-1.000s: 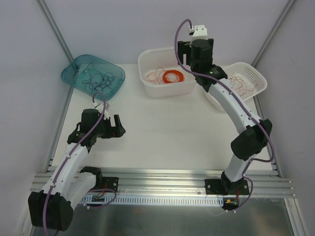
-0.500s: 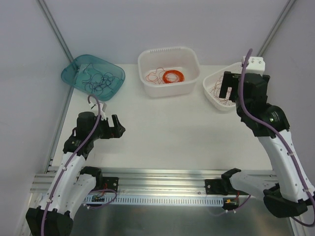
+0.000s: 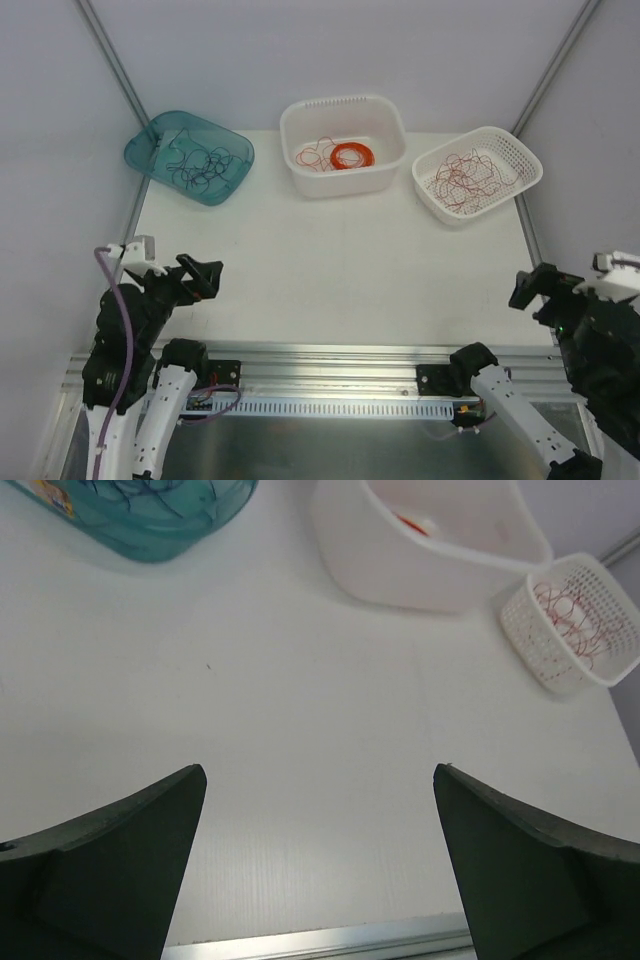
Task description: Untangle the cables
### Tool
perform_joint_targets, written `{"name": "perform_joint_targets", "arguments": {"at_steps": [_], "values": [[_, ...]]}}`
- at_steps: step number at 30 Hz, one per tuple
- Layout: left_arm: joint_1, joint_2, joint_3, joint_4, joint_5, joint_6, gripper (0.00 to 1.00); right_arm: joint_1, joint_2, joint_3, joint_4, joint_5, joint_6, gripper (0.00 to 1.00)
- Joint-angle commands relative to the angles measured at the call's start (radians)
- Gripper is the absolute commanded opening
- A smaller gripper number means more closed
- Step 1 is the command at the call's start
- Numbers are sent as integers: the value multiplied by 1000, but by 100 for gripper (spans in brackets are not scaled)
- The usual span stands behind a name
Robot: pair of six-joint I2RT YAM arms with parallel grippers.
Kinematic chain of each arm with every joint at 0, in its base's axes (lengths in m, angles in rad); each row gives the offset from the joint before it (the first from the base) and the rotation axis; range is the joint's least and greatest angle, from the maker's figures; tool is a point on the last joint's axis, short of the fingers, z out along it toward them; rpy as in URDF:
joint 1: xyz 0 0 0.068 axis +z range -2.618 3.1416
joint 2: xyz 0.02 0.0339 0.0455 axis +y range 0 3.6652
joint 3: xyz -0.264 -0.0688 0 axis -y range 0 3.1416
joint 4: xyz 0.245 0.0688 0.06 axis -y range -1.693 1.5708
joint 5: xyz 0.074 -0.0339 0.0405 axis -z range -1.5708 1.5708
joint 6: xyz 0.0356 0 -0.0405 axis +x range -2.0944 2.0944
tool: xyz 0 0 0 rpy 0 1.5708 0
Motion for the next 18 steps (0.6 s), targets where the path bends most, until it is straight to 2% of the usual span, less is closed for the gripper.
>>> {"name": "perform_joint_targets", "arguments": {"at_steps": [1,8,18], "values": [[-10,-85,98,-173,-90,-67,99,-4,-99,11,-151,-66,59,97],[-10,-208,284,-431,-179,-81,99,-1,-295,71,-245,-118,44,97],[-10,-341,363,-679,-235,-179,99,15,-402,99,-308,-131,38,97]]}}
